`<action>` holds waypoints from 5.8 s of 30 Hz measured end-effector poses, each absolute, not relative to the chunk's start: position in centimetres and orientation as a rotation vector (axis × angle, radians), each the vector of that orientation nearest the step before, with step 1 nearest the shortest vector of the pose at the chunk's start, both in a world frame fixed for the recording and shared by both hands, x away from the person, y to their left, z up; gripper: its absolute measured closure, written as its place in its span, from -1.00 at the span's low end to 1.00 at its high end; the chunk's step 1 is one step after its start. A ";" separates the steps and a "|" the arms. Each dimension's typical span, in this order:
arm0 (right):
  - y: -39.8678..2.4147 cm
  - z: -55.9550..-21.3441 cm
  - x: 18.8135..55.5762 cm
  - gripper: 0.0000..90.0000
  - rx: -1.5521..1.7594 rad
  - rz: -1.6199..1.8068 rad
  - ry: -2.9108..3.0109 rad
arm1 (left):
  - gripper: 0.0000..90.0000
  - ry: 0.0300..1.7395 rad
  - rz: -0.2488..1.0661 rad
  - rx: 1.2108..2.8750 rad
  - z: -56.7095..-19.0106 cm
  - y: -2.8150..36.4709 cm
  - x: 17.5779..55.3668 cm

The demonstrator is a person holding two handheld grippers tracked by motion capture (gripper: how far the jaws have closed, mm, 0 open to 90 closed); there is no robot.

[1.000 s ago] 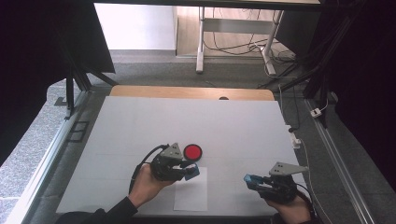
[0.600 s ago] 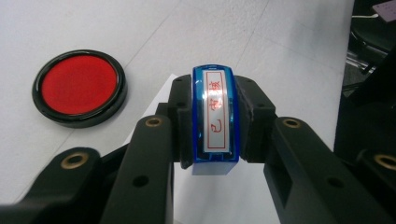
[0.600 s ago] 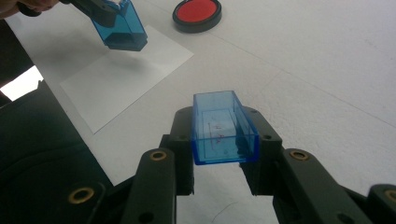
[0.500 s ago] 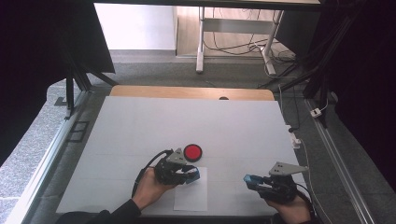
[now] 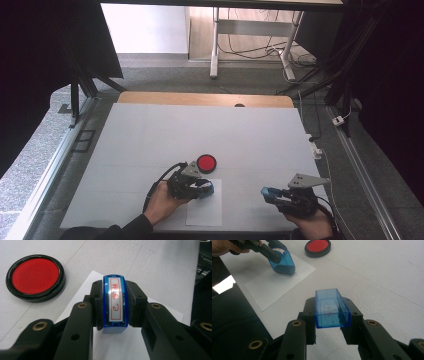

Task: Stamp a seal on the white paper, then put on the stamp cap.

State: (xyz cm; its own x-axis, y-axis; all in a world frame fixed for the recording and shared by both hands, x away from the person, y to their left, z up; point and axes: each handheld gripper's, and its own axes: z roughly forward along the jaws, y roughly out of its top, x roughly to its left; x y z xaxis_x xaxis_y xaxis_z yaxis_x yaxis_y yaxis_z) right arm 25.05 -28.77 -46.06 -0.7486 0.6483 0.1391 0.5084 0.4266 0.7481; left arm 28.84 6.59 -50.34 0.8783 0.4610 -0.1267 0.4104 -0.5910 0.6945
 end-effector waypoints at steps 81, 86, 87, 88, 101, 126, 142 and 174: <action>-28.7 -46.1 25.1 0.51 1.020 1.227 2.519 | 0.56 0.670 0.020 2.277 -50.1 6.9 29.5; -28.7 -46.1 25.1 0.51 1.020 1.227 2.519 | 0.56 0.665 0.028 2.263 -49.7 7.2 29.4; -28.7 -46.1 25.1 0.51 1.020 1.227 2.519 | 0.56 0.664 0.030 2.263 -49.6 7.2 29.4; -28.7 -46.1 25.1 0.51 1.020 1.226 2.519 | 0.56 0.661 0.029 2.259 -49.5 7.3 29.4; -28.7 -46.1 25.1 0.51 1.019 1.225 2.517 | 0.56 0.649 0.043 2.236 -48.4 7.9 29.2; -28.7 -46.1 25.1 0.51 1.023 1.222 2.518 | 0.56 0.602 0.051 2.134 -45.7 9.5 28.5; -28.7 -46.1 25.1 0.51 1.024 1.219 2.524 | 0.56 0.555 0.033 2.038 -44.2 11.3 28.3; -26.0 -44.6 25.1 0.51 0.835 1.338 2.588 | 0.56 0.464 0.025 2.005 -43.6 12.0 28.3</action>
State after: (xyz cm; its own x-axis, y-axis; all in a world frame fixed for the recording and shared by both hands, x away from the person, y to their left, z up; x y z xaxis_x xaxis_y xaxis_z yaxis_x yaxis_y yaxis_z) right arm 25.10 -26.01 -44.58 -0.8425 0.5182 0.1475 0.4199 0.4601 0.7823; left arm 28.33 12.04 -43.59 0.9251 0.3335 -0.1815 0.3117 -0.3939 0.8647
